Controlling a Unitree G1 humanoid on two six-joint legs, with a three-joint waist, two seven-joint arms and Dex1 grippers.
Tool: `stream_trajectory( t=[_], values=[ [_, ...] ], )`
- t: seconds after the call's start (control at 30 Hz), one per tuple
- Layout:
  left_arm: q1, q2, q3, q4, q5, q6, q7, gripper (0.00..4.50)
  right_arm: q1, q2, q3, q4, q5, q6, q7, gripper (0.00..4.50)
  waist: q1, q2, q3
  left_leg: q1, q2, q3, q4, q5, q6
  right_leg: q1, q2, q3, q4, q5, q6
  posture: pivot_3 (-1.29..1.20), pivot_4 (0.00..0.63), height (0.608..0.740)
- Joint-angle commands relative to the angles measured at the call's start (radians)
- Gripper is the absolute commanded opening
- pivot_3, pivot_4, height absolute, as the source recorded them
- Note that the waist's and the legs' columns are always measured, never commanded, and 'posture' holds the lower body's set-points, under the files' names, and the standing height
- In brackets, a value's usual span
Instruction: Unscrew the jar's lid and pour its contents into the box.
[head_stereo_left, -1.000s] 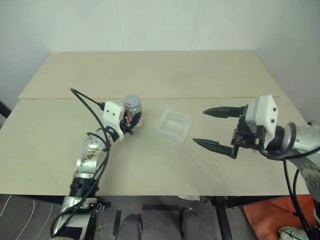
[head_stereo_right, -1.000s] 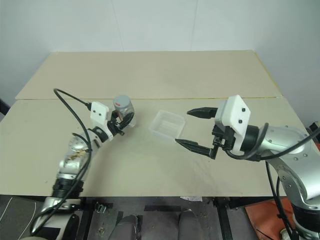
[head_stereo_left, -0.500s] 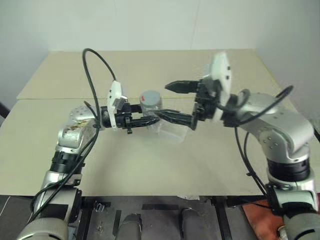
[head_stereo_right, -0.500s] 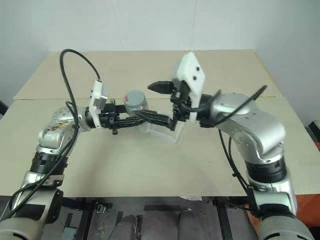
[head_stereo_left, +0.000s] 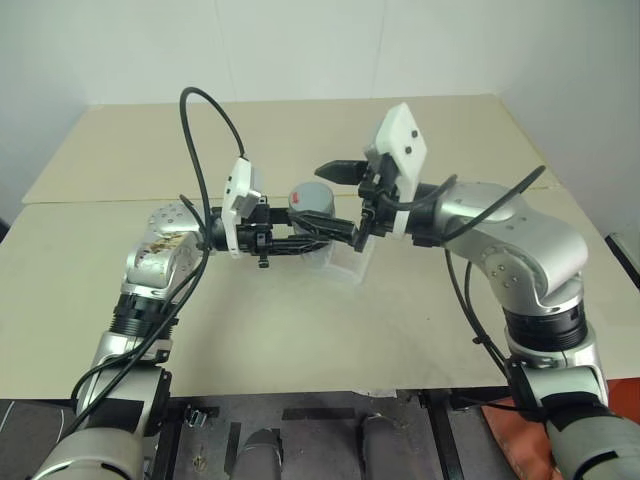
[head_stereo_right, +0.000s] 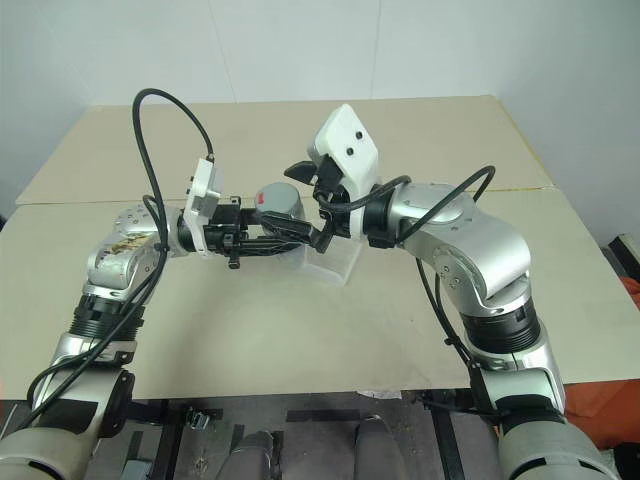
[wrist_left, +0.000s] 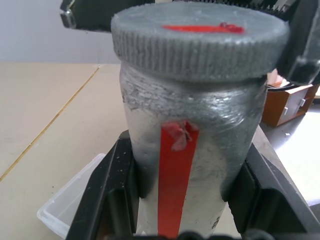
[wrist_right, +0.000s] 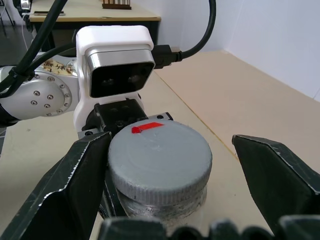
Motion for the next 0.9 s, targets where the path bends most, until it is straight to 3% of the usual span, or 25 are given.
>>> stream_trajectory(
  t=[0.03, 0.13, 0.27, 0.5, 0.67, 0.77, 0.9],
  values=[
    [-0.017, 0.011, 0.012, -0.032, -0.002, -0.019, -0.014, 1.93, -0.025, 0.006, -0.013, -0.021, 0.002, 0.001, 0.014, 3.55, 0.0, 0.0, 0.0, 0.0, 0.0, 0.0, 0.0, 0.0, 0.0, 0.0, 0.0, 0.0, 0.0, 0.0, 0.0, 0.0, 0.15, 0.74],
    [-0.013, 0.016, 0.005, -0.044, 0.009, -0.046, -0.027, 1.93, -0.016, 0.003, -0.022, -0.021, 0.022, 0.002, 0.047, 2.76, 0.001, 0.0, 0.0, 0.0, 0.0, 0.0, 0.0, 0.0, 0.0, 0.0, 0.0, 0.0, 0.0, 0.0, 0.0, 0.0, 0.15, 0.74],
    [-0.013, 0.025, 0.003, -0.089, -0.023, -0.035, -0.076, 1.93, 0.006, -0.006, -0.039, 0.023, 0.066, -0.07, 0.2, 2.76, 0.001, 0.0, 0.0, 0.0, 0.0, 0.0, 0.0, 0.0, 0.0, 0.0, 0.0, 0.0, 0.0, 0.0, 0.0, 0.0, 0.15, 0.74],
    [-0.031, 0.049, -0.013, -0.134, -0.069, 0.015, -0.192, 1.93, -0.055, -0.031, 0.0, 0.282, 0.042, -0.364, 0.717, 2.76, -0.001, 0.0, 0.0, 0.0, 0.0, 0.0, 0.0, 0.0, 0.0, 0.001, 0.0, 0.0, 0.0, 0.0, 0.0, 0.0, 0.15, 0.74],
    [-0.018, 0.068, -0.033, -0.192, -0.107, 0.065, -0.256, 1.93, -0.135, 0.003, 0.037, 0.45, 0.007, -0.448, 0.901, 2.76, -0.01, 0.001, 0.0, 0.0, 0.0, 0.0, 0.0, 0.0, 0.0, 0.0, 0.001, 0.0, 0.0, 0.0, 0.0, 0.0, 0.15, 0.74],
    [0.0, 0.061, -0.037, -0.213, -0.101, 0.064, -0.242, 1.93, -0.161, 0.037, 0.054, 0.51, -0.033, -0.483, 0.92, 2.76, -0.019, 0.001, 0.0, 0.0, 0.0, 0.0, 0.0, 0.0, 0.0, 0.0, 0.001, 0.0, 0.0, 0.0, 0.0, 0.0, 0.15, 0.74],
    [0.01, 0.05, -0.023, -0.207, -0.098, 0.068, -0.198, 1.93, -0.161, 0.039, 0.04, 0.51, -0.051, -0.469, 0.898, 4.01, -0.021, 0.001, 0.0, 0.0, 0.0, -0.001, 0.0, 0.0, -0.001, 0.0, 0.001, 0.0, 0.001, 0.0, 0.0, 0.0, 0.15, 0.74]
  ],
)
